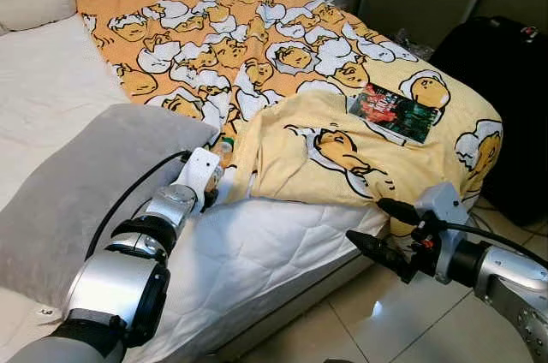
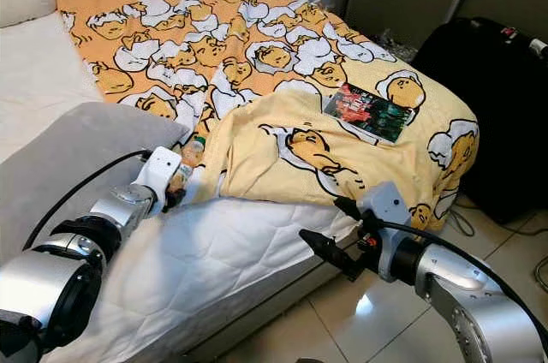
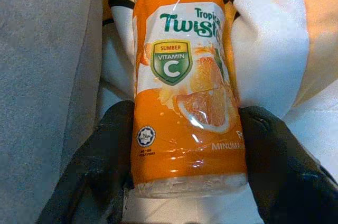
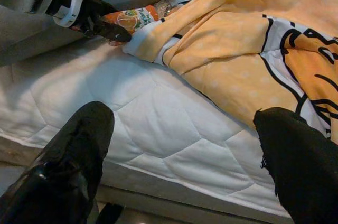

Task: Clean up the room

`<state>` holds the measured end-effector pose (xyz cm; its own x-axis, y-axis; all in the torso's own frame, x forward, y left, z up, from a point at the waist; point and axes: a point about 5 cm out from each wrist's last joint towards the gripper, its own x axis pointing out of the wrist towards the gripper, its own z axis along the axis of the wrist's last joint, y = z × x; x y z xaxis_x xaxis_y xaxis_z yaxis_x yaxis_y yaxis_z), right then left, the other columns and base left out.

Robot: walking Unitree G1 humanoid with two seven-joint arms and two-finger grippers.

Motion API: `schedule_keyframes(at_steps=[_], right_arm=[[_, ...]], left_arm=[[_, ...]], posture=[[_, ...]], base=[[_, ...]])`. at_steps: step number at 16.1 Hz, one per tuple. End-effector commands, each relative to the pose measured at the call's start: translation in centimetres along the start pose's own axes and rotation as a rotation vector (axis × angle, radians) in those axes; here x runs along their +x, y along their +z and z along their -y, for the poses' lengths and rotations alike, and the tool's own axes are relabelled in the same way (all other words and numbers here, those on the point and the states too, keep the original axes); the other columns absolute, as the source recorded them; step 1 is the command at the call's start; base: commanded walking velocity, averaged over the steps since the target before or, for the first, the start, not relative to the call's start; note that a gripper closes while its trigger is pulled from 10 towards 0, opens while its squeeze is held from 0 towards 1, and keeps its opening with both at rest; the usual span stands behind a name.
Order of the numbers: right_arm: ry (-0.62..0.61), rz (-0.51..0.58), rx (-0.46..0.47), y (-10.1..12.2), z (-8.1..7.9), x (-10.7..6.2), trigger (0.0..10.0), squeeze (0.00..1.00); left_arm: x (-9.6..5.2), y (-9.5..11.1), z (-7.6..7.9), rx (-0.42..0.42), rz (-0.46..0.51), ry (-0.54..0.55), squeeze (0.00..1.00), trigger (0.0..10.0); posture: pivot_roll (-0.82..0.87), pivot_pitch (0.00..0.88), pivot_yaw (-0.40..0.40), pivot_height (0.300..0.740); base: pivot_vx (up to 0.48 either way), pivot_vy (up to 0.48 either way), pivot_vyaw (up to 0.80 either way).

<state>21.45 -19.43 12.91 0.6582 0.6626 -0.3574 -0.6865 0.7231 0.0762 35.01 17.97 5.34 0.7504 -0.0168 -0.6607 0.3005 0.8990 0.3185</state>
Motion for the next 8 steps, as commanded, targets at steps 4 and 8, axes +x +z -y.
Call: schedule_keyframes(at_steps=[4,8], right_arm=[[-0.009,0.012,-0.023,0.3,0.1,0.0,10.0,0.00],[-0.104,0.070,0.015,0.2,0.8,-0.5,10.0,0.00]], left_arm=[[0.0,-1.1,-0.4,-0.029,-0.029,-0.013,0.00,0.0],[-0.6,1.4,-1.9,-0.138,0.108,-0.098,0.00,0.0]], posture=[[-0.23,0.000,0.037,0.740],[-0.19,0.000,0.042,0.740]], base=[[0.000,0.000,0.00],[0.000,0.000,0.00]])
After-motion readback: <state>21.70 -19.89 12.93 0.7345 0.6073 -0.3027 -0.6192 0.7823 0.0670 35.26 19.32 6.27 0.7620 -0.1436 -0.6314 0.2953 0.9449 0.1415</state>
